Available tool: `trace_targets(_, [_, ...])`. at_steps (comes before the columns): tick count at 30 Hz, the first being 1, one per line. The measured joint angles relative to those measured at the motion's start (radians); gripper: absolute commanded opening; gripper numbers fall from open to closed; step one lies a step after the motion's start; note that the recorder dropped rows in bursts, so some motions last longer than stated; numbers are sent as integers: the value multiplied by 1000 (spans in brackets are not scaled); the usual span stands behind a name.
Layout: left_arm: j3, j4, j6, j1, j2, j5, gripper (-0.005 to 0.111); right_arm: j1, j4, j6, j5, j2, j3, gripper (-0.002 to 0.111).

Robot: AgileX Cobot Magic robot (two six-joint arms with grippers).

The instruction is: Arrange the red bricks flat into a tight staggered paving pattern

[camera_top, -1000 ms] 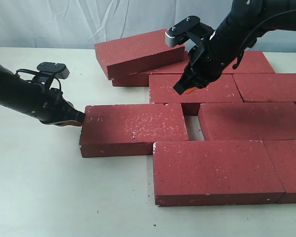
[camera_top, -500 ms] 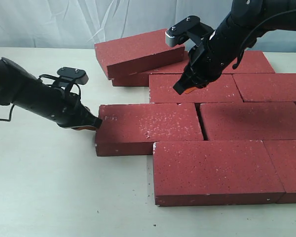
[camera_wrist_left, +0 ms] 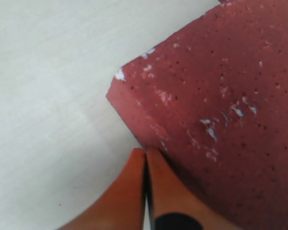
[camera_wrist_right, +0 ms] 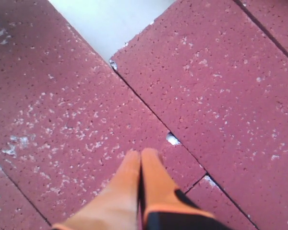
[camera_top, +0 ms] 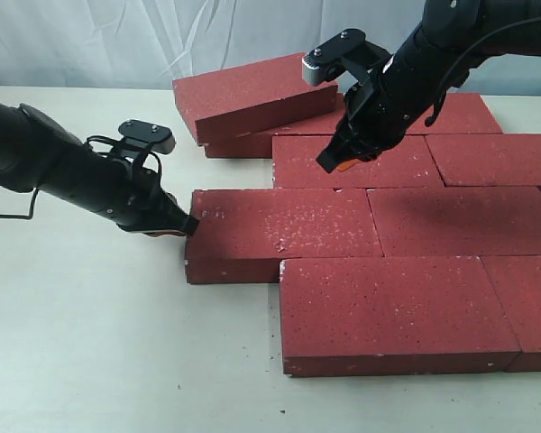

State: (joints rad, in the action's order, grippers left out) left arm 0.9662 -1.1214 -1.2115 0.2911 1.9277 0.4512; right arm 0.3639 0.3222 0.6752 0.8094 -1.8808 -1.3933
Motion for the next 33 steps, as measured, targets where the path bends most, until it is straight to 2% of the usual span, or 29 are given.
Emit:
trace_targets(12, [0, -14, 0, 0, 0, -6, 0, 0, 2, 0, 0, 0, 0, -1])
trace_targets(23, [0, 40, 0, 3, 0, -81, 0, 0, 2, 0, 0, 0, 0, -1])
trace_targets(33, [0, 81, 3, -1, -9, -93, 0, 0, 2, 0, -2, 0, 0, -1])
